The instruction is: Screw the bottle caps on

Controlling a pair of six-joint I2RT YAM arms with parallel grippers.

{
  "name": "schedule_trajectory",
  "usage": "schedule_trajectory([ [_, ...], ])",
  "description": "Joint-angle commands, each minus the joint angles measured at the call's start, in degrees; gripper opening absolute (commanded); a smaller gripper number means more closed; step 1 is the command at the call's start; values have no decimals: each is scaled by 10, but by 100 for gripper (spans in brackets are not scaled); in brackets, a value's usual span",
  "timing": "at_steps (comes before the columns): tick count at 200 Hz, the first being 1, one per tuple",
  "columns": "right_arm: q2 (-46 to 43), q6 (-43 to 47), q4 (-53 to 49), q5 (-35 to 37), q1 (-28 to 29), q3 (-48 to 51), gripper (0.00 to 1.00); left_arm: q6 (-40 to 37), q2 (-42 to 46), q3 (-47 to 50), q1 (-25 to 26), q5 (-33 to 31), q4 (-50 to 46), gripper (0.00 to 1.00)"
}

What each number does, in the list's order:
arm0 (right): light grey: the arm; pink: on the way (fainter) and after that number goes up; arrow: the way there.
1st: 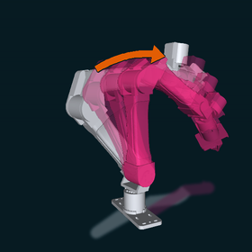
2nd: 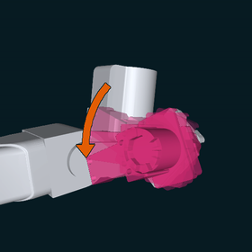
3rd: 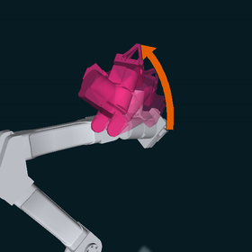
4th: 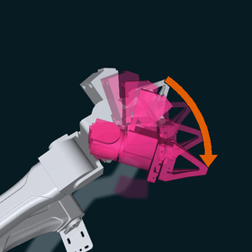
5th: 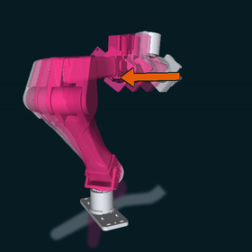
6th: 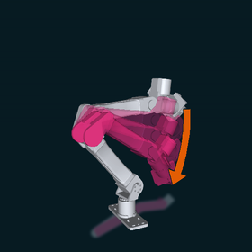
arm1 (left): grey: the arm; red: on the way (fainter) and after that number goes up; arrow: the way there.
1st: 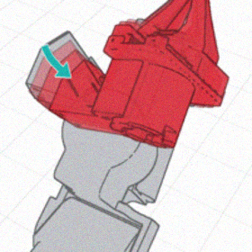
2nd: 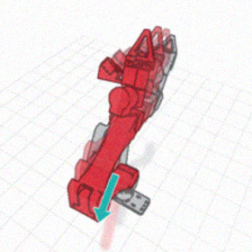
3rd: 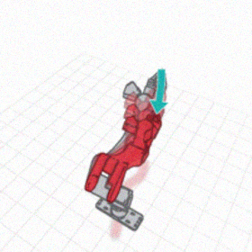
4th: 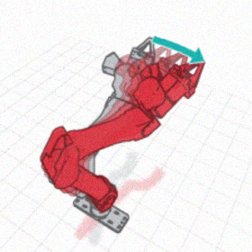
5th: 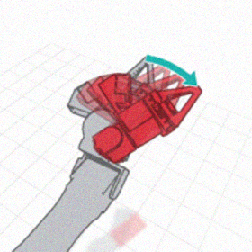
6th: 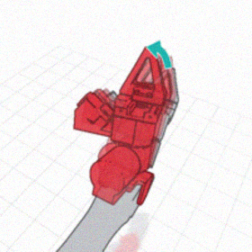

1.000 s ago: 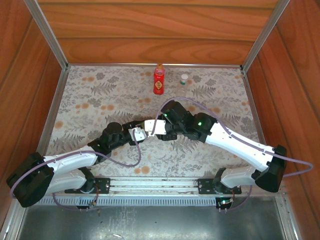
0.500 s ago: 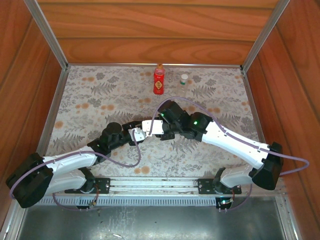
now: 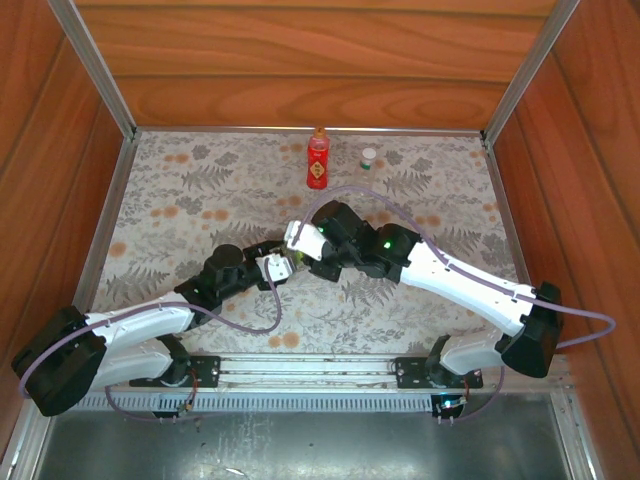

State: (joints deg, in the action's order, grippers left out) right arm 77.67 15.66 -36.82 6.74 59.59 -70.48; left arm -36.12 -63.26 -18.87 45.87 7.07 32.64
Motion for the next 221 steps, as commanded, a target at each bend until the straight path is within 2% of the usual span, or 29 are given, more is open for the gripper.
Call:
schedule_trajectory([
  [1, -4, -364, 34, -19, -9, -33, 14, -2, 3, -3, 5, 7, 7, 58],
  [18, -5, -455, 20, -60, -10, -37, 16, -2, 0, -4, 5, 6, 7, 58],
  [31, -10, -451, 11, -60, -11, -34, 22, -2, -2, -5, 5, 6, 7, 58],
  [40, -19, -416, 13, -55, -11, -26, 28, -3, -2, -5, 5, 9, 7, 58],
  [71, -62, -146, 38, -41, -11, 28, 55, -2, 1, -2, 5, 9, 7, 58],
  [102, -88, 143, 19, -12, -11, 41, 64, -6, 6, 2, 5, 9, 7, 58],
  [127, -81, 315, -13, -27, -9, 30, 65, -9, 10, 5, 5, 9, 7, 58],
  [157, -66, 425, 0, -18, -5, 23, 62, -10, 10, 7, 5, 9, 6, 58],
  [182, -47, 463, 17, -13, 1, 16, 58, -11, 11, 7, 5, 8, 6, 58],
  [221, -20, 469, 16, -22, 3, 9, 51, -11, 10, 8, 5, 8, 6, 58],
])
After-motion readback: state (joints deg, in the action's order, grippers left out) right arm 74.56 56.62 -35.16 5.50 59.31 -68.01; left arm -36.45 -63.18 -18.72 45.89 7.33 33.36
